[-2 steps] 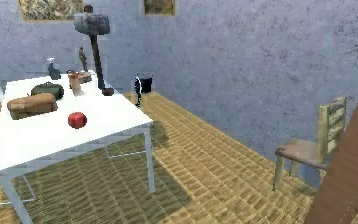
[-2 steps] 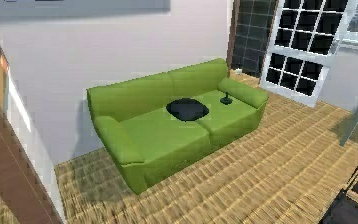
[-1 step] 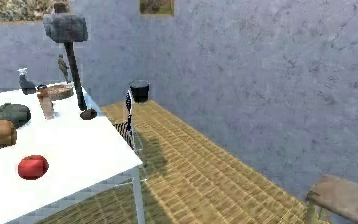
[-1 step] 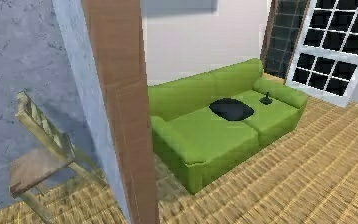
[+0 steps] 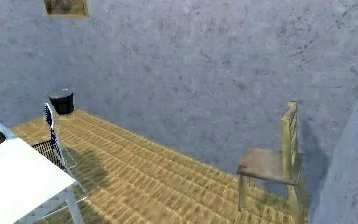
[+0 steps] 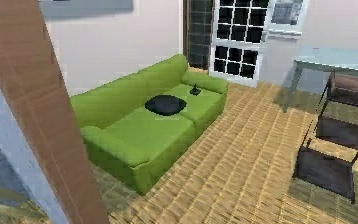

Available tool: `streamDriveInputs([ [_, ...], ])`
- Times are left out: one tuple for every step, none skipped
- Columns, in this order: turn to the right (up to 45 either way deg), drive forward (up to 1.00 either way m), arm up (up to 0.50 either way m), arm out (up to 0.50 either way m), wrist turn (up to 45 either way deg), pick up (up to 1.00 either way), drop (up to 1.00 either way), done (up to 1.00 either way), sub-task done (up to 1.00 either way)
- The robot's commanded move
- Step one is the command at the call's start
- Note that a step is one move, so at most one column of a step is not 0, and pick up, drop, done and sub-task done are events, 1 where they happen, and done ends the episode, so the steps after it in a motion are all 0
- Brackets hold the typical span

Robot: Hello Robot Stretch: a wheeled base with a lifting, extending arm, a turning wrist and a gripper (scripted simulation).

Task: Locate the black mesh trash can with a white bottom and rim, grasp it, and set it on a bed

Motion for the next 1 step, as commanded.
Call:
streamDriveInputs([
  [3.0, 0.0, 0.0, 0.0, 0.0, 0.0, 0.0, 0.0, 0.0],
])
